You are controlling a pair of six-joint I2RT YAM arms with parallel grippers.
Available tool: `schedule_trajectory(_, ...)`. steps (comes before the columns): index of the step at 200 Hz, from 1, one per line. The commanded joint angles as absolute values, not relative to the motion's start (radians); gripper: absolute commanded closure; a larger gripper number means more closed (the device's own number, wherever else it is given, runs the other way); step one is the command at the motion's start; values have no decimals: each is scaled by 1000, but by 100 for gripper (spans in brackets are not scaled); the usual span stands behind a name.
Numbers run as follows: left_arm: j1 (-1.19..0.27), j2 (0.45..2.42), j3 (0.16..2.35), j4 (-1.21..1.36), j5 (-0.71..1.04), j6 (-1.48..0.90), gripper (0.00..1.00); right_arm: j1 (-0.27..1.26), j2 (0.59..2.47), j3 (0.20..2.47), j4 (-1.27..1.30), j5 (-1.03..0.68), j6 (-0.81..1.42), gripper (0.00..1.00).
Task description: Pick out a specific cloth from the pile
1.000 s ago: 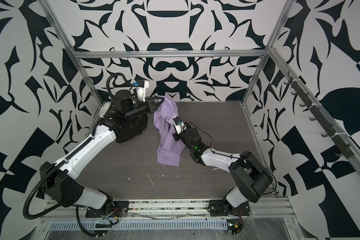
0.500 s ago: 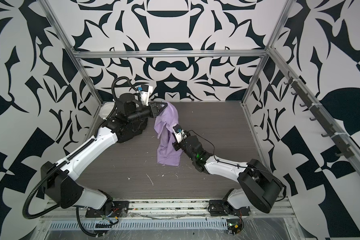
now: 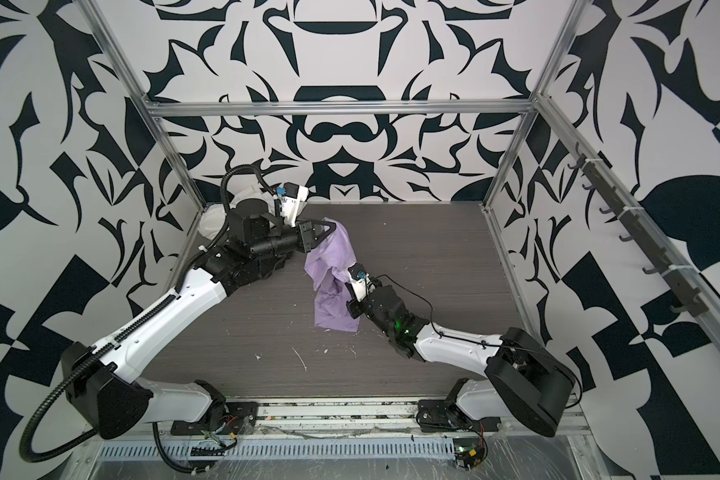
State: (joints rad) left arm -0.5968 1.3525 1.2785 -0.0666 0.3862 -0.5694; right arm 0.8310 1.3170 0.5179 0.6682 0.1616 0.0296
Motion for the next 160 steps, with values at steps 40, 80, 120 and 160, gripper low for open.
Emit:
schedule_trajectory(40,-597,1307,1267,-85,406,-578,100,835,1169,523,463,129,18,62)
schedule_trajectory(80,-599,1304,1251,-87,417,-588,100,835,984,561,165,121,6,27)
schedule_trajectory(120,-600,1311,1249,-86,418,-589,100,836,895,597,0,64,-15,25)
schedule_trajectory(160,-600,1315,1279,-155,417,-563,100,835,855,664,-112,-232,9,26)
